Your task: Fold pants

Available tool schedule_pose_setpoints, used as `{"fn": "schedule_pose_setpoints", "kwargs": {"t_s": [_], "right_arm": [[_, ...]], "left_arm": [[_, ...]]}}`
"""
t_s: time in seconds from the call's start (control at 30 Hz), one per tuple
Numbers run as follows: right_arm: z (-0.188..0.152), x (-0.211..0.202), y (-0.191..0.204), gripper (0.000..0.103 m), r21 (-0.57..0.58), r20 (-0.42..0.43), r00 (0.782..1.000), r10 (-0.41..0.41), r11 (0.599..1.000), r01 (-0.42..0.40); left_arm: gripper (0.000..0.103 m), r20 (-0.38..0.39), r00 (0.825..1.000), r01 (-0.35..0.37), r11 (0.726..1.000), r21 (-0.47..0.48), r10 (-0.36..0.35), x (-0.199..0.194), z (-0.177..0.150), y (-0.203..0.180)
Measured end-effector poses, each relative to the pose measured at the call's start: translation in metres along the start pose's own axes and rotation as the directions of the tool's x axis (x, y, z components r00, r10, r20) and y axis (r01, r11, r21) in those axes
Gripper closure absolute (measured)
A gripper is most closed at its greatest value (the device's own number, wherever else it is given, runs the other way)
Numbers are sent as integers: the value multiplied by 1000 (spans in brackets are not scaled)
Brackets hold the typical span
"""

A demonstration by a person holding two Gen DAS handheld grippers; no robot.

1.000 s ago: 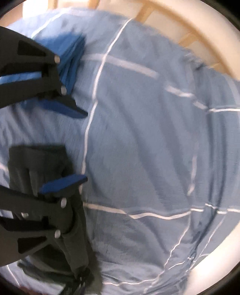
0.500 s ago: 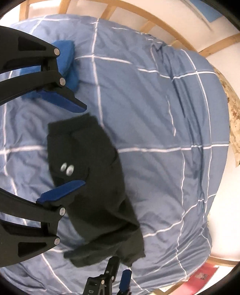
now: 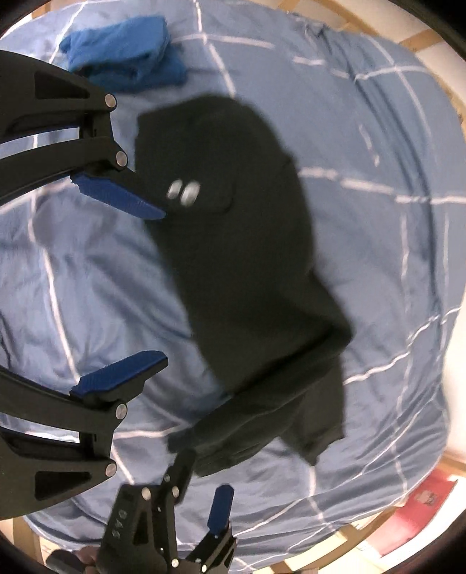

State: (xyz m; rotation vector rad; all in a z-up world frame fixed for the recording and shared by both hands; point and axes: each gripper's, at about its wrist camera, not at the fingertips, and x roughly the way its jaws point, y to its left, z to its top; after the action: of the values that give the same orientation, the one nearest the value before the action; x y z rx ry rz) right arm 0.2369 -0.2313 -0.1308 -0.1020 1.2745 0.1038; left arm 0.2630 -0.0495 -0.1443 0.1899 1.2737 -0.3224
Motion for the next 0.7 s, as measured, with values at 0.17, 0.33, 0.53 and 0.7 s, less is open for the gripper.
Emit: {"fn": "schedule_pose_setpoints", "kwargs": {"t_s": [0.17, 0.33, 0.53, 0.7], "right_arm": [[-18, 27, -8, 36, 7, -43, 999, 0, 1000, 0], [-23, 53, -5, 40, -25, -69, 997, -42, 999, 40], [-20, 76, -16, 92, -30, -99, 993, -61, 998, 59], [3, 31, -46, 95, 24, -4, 999, -53, 998, 53]], "left_arm": [[28, -36, 999, 38, 999, -3, -38, 30, -5, -22], [28, -52, 998, 32, 999, -6, -32, 44, -4, -31], [28, -37, 999, 2, 1000, 19, -1, 45, 2, -36], [28, 35, 998, -44, 998, 38, 42, 33, 17, -31]]}}
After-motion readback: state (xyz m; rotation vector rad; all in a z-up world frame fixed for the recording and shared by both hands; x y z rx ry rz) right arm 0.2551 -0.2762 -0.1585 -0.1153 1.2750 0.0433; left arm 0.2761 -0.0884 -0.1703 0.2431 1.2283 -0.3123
